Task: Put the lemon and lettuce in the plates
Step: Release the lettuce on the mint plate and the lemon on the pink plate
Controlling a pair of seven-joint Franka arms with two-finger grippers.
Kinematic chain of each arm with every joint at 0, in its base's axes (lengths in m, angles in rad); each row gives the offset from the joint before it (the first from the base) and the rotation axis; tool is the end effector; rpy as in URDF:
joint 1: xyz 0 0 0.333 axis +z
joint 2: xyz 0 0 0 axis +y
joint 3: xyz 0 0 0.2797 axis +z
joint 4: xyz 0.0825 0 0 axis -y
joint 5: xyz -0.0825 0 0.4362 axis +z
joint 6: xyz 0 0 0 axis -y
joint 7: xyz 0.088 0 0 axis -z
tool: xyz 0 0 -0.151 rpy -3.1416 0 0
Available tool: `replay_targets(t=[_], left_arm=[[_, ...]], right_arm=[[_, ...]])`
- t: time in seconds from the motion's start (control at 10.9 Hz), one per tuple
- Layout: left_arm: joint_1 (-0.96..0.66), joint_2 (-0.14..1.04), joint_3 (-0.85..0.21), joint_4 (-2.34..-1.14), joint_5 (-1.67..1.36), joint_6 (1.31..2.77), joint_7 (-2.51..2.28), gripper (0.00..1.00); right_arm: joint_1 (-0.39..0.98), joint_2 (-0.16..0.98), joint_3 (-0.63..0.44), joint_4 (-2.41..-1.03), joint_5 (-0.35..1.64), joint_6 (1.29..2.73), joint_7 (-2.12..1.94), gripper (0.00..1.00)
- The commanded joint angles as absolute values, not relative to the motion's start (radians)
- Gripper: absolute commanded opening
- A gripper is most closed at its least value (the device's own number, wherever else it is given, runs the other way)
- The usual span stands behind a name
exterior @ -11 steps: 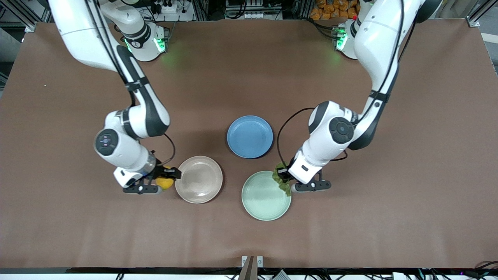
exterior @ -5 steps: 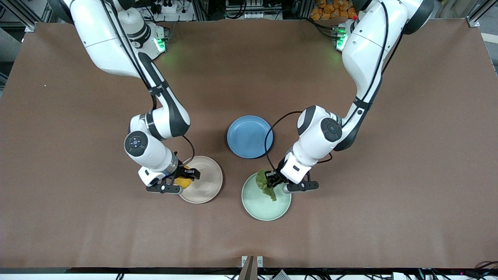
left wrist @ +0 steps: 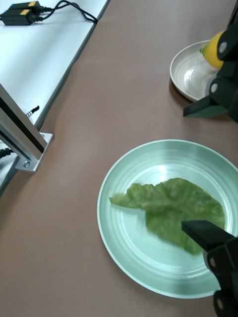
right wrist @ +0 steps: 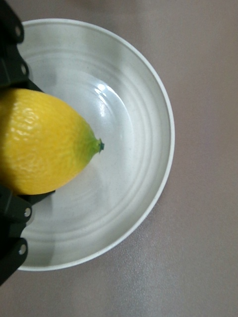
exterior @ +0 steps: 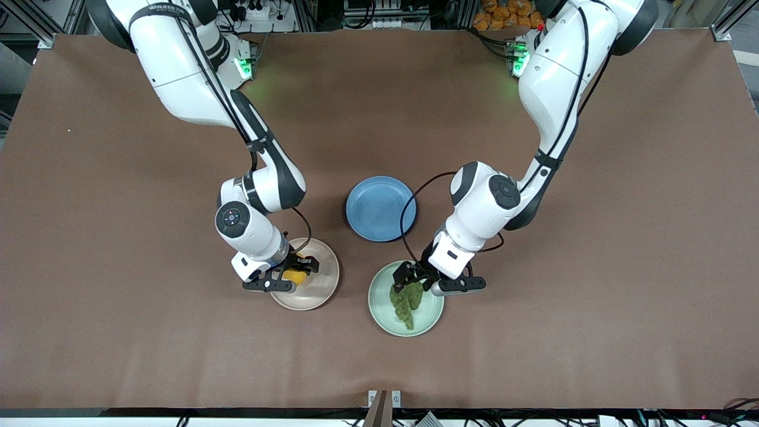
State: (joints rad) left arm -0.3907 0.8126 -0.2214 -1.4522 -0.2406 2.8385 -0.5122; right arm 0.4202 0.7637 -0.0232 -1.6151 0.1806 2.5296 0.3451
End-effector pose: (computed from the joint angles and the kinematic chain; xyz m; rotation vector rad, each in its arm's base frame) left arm 0.6808 -0.4299 0.1803 2.5517 0.2888 0.4538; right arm 0.6664 0.2830 0.0838 -2.9879 0.1204 -0.1573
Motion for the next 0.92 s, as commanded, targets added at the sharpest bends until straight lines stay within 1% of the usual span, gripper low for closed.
replay_targets(t=[0.0, 0.09, 0.18, 0.28, 0.46, 0.55, 0.73, 0.83], left_arm=[[-0.383, 0.807, -0.233, -1.436, -0.268, 2.85, -0.514, 0.92], [-0.379, 0.804, -0.233, -1.437, -0.264, 2.849, -0.514, 0.97], [-0.376, 0.799, -0.233, -1.44, -0.265, 2.849, -0.515, 1.0], [-0.374, 0.787, -0.233, -1.446, -0.267, 2.847, -0.515, 1.0], [-0.374, 0.779, -0.236, -1.447, -0.267, 2.846, -0.515, 1.0], [-0.374, 0.773, -0.236, -1.447, -0.268, 2.842, -0.518, 1.0], [-0.376, 0.759, -0.233, -1.451, -0.261, 2.82, -0.522, 1.0], [-0.376, 0.741, -0.232, -1.453, -0.261, 2.777, -0.525, 1.0]], right_arm=[[0.422, 0.772, -0.029, -1.589, 0.186, 2.519, 0.354, 1.0], [0.414, 0.766, -0.031, -1.589, 0.186, 2.501, 0.354, 1.0], [0.411, 0.759, -0.031, -1.585, 0.186, 2.453, 0.354, 1.0], [0.407, 0.755, -0.032, -1.548, 0.187, 2.391, 0.354, 1.0], [0.377, 0.756, -0.034, -1.427, 0.184, 2.158, 0.354, 1.0], [0.358, 0.755, -0.034, -1.387, 0.184, 2.072, 0.35, 1.0], [0.318, 0.753, -0.032, -1.317, 0.184, 1.943, 0.345, 1.0], [0.302, 0.747, -0.032, -1.292, 0.184, 1.892, 0.345, 1.0]])
